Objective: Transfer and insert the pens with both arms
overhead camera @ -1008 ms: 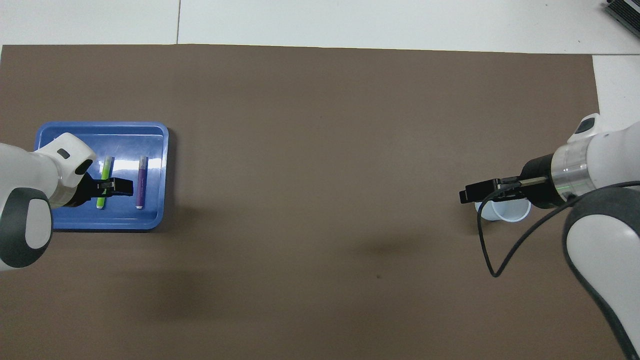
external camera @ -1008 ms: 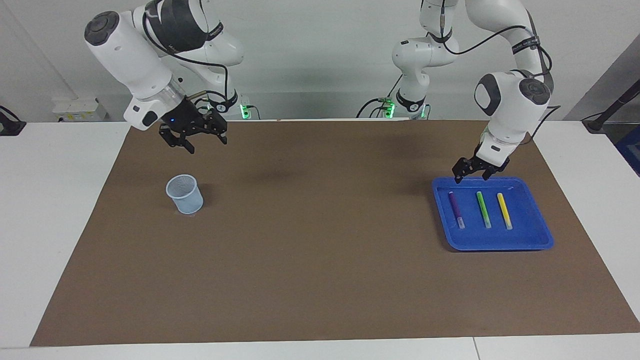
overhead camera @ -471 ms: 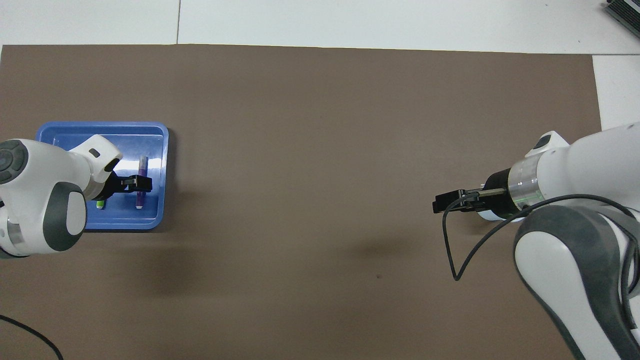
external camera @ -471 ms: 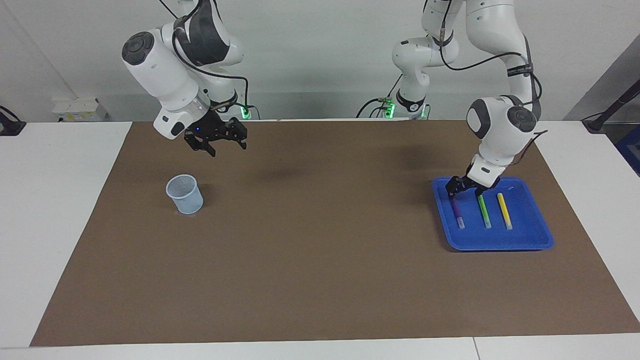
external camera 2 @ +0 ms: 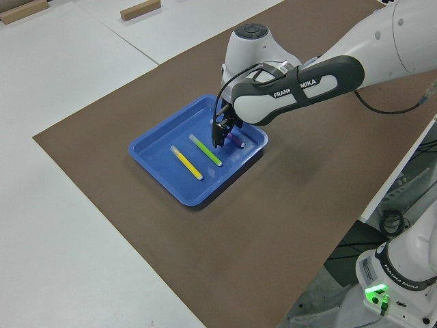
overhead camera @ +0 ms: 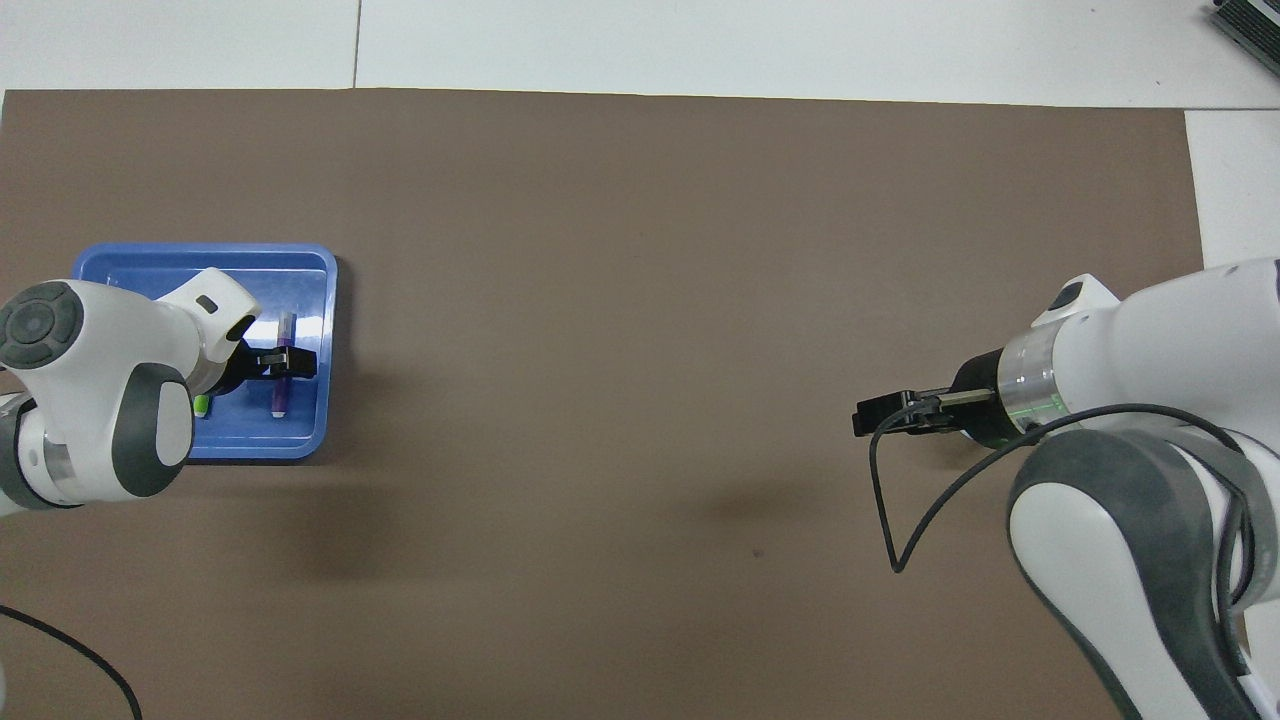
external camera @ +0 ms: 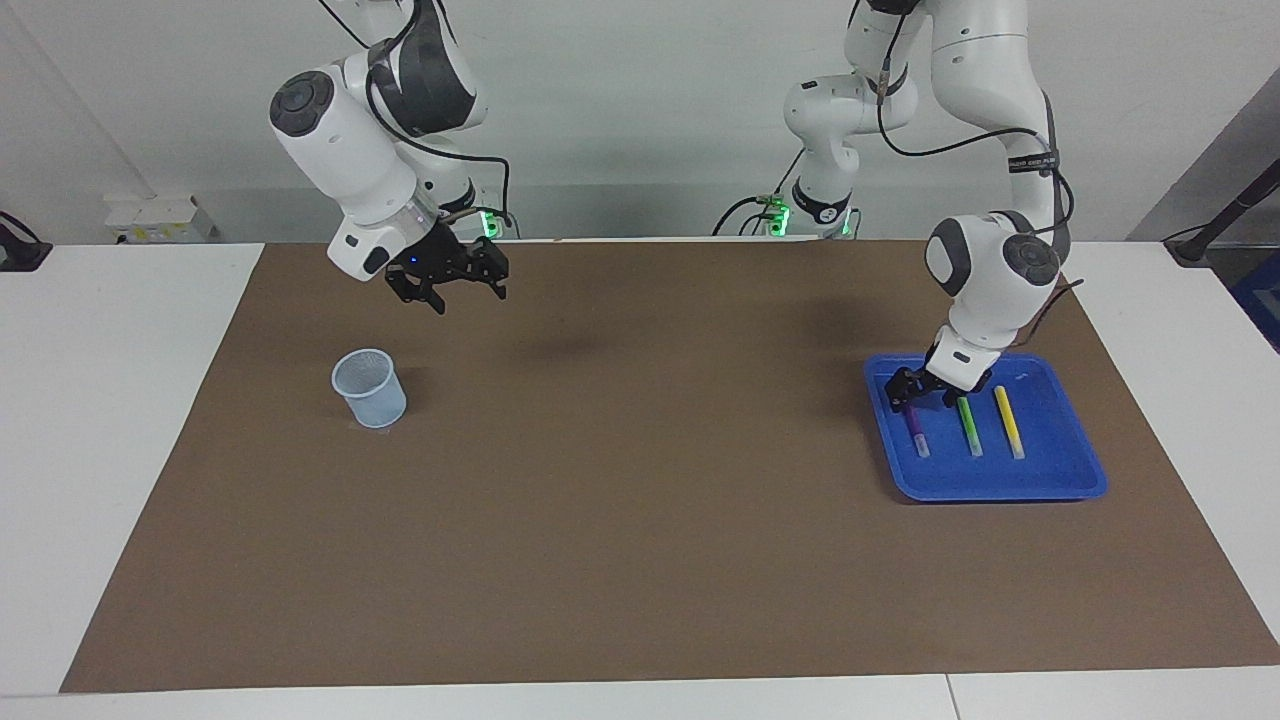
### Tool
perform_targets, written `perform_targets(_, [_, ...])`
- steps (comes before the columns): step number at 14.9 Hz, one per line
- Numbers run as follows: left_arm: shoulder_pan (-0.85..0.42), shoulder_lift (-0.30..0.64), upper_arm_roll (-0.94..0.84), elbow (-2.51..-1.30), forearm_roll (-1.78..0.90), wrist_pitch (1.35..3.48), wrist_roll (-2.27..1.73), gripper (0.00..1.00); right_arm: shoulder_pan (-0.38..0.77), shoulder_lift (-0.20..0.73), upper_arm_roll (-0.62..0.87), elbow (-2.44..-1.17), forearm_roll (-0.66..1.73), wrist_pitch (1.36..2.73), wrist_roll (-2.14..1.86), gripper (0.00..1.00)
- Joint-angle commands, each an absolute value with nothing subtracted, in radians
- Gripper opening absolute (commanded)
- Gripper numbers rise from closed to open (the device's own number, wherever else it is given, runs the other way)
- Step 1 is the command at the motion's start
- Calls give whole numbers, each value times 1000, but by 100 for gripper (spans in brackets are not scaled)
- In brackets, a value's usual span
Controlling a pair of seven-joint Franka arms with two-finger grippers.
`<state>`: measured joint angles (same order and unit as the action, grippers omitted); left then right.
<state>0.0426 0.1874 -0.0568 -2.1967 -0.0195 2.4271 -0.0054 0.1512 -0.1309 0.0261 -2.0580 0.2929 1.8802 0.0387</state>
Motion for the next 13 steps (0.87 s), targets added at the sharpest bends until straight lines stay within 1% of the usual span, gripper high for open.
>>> perform_targets(1, [14,212,-51,-2184,-34,2459,2,90,152,-163,26,-2102,314,1913,54,100])
perform_targets(4, [12,218,-51,-2189,-34,2464,2,81,153,-163,26,-2103,314,1931,54,100])
perform_targets(5, [12,218,-51,-2191,-34,2459,3,80,164,-160,26,-2103,314,1931,54,100])
perform_targets(6, [12,218,-51,-2191,-34,2459,3,76,167,-160,26,-2105,314,1934,55,100])
perform_targets(8, [12,218,-51,-2191,-34,2459,2,57,172,-158,26,-2105,314,1942,60,100])
perform_targets(10, [14,218,-51,-2187,-34,2462,2,32,179,-156,26,-2105,314,1948,61,100])
perform_targets(13, [12,221,-51,-2184,-34,2468,3,2,179,-155,26,-2106,314,1957,63,100])
